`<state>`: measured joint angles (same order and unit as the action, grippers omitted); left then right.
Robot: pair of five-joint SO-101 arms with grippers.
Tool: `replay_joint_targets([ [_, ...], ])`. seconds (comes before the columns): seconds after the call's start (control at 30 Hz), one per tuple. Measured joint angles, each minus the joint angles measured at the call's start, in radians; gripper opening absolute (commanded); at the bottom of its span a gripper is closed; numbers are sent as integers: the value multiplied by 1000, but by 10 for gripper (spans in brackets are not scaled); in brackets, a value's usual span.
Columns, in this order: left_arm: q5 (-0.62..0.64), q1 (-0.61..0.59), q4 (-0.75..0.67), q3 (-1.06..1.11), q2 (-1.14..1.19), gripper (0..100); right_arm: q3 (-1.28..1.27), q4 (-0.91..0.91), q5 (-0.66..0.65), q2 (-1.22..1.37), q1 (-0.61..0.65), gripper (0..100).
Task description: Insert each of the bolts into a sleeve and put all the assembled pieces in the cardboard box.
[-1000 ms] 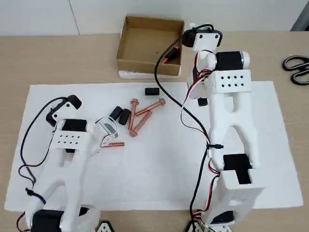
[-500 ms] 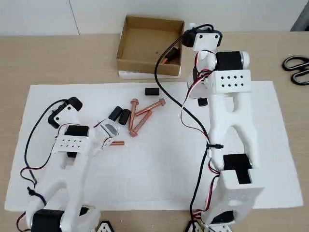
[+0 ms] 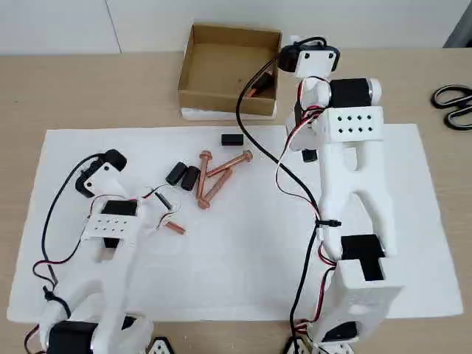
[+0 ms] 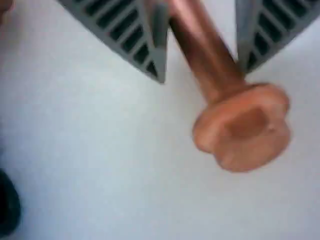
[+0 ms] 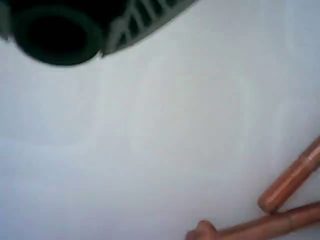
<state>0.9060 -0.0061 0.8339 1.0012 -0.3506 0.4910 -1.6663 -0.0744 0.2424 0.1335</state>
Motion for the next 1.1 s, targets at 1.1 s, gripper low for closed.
replay_joint_targets([
  [1.1, -436, -3, 502, -381, -5, 7, 0, 0, 0, 0, 0, 4],
])
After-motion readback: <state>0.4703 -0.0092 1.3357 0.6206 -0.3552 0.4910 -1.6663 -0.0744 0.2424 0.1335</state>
